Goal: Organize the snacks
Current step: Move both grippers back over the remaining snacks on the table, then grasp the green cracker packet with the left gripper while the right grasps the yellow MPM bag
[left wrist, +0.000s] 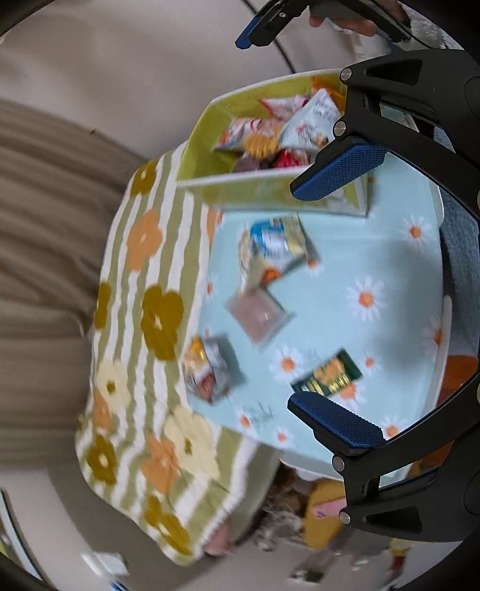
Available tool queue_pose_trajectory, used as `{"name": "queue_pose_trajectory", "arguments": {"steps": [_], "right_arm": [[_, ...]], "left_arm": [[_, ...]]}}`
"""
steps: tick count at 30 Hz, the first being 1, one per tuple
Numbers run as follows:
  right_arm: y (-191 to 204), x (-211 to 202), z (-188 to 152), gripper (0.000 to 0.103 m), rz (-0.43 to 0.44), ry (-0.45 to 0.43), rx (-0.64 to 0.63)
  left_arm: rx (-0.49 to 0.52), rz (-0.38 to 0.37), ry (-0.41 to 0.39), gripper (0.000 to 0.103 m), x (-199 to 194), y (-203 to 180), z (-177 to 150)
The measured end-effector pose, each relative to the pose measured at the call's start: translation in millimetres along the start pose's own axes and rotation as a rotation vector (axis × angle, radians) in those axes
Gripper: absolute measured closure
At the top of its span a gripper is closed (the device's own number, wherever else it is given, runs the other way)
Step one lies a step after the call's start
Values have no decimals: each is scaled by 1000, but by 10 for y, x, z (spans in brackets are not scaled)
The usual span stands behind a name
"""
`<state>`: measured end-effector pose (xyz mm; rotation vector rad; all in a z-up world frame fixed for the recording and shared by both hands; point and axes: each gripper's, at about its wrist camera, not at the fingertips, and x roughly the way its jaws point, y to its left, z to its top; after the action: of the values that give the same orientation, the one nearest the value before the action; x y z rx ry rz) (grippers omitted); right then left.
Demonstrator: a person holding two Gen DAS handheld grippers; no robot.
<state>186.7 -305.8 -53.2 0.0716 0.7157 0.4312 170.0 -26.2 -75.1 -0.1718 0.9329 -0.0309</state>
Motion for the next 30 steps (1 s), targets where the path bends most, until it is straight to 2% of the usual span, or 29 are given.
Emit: {"name": "queue_pose_trajectory", "arguments": {"steps": [6,11,14,19,22,26,30], "right_arm": [[396,401,59,0,74,47,-41],[638,849,103,0,113,126,-29],[745,1115,102,0,112,190,-32],[873,1541,78,0,59,301,-103],[911,1837,52,0,-44,370,-176],[967,2203,-43,0,-112,452,-300],[952,2419,-88,0,-106,500,-324]], "left_arm": [[-101,48,25,1,43,479,-170],[-216,88,96,1,329,907,-270],[-279,78,141,1,570,1079,-327],[-290,87,188,1,990,1134,-395],[-298,112,211,1,1256,1139,-451],[-337,111,254,12,1605,1161,-555],[-353,132,296,22,1889,1175,-637]]}}
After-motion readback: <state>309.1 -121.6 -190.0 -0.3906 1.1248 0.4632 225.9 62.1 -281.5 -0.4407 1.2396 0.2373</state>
